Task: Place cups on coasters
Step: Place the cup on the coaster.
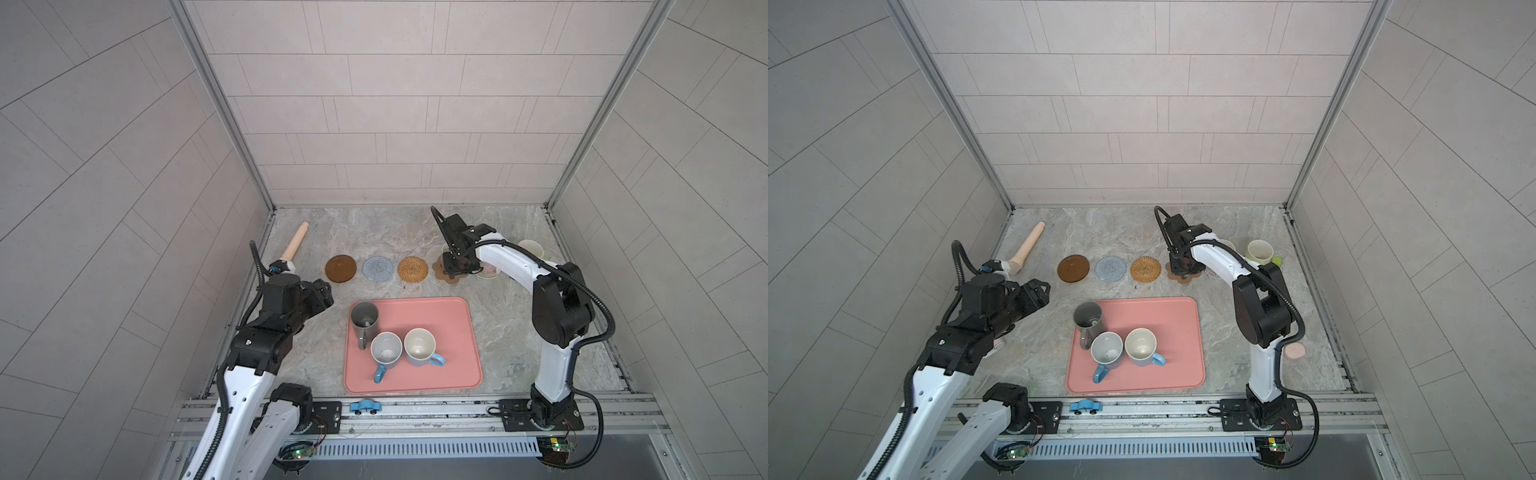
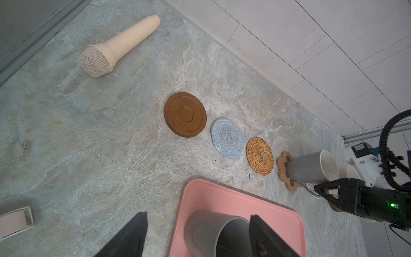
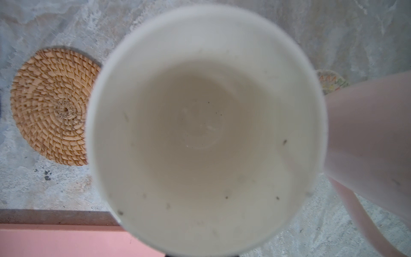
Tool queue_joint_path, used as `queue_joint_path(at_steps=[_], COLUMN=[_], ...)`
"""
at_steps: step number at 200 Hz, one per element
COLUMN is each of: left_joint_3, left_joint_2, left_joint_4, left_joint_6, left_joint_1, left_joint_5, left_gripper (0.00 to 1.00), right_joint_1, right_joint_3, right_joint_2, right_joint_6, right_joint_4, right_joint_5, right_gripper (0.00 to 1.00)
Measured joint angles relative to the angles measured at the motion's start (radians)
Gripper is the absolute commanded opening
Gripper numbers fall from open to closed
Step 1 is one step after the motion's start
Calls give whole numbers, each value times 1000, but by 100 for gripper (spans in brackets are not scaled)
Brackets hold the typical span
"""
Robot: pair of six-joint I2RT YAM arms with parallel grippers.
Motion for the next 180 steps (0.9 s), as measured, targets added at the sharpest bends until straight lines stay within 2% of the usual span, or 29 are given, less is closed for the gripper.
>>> queue_joint_path(at_steps=[45,120,180], left_joint_3=[0,0,0], left_joint_2=[-6,-19,-22], left_joint_4=[0,-1,-7], left_joint_6=[0,0,0], left_joint_1=[0,0,0], left_joint_5=[-2,-8,-11], left_gripper=[79,79,79], right_joint_1=[0,0,0], right_joint_3=[0,0,0], right_joint_2=[0,0,0], right_joint_6=[0,0,0], right_joint_4=[0,-1,0], right_joint_5=[1,4,19], right_gripper=[5,22,30])
